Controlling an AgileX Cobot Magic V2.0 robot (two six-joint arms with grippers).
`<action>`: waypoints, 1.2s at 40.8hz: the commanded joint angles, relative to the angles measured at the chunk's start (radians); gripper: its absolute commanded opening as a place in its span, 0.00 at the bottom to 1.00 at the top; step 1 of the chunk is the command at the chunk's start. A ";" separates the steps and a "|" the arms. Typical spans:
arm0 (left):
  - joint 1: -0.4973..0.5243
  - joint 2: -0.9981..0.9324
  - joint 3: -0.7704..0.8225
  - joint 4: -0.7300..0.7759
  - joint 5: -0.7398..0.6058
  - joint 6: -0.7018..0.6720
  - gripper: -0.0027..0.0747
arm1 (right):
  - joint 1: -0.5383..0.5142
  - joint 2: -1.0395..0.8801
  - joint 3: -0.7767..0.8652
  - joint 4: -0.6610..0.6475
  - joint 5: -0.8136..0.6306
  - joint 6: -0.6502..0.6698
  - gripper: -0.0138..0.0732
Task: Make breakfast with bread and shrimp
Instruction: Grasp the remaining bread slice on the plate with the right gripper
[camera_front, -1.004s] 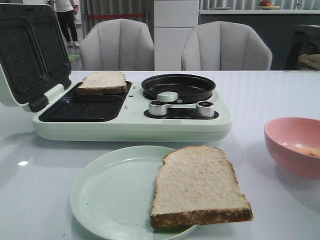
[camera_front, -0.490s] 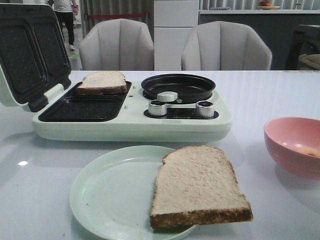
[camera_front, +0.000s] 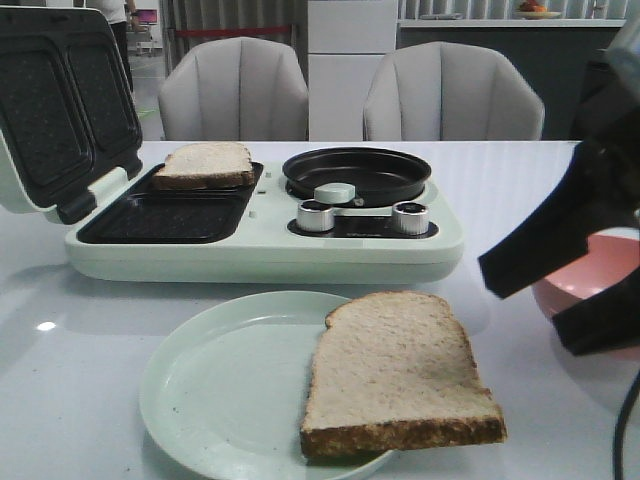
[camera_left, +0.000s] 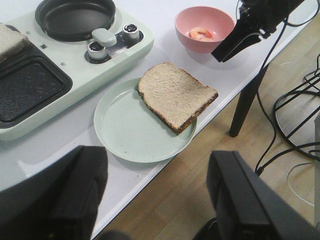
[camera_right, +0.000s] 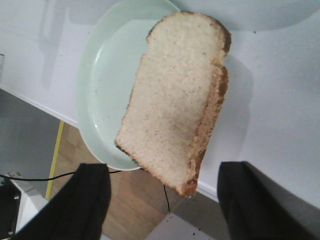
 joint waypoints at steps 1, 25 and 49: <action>-0.008 0.008 -0.025 -0.006 -0.085 0.001 0.67 | 0.041 0.061 -0.026 0.088 -0.029 -0.039 0.80; -0.008 0.008 -0.025 0.004 -0.087 0.001 0.67 | 0.149 0.307 -0.147 0.129 -0.087 -0.040 0.72; -0.008 0.008 -0.025 0.021 -0.087 0.001 0.67 | 0.149 0.142 -0.148 0.129 -0.051 -0.061 0.21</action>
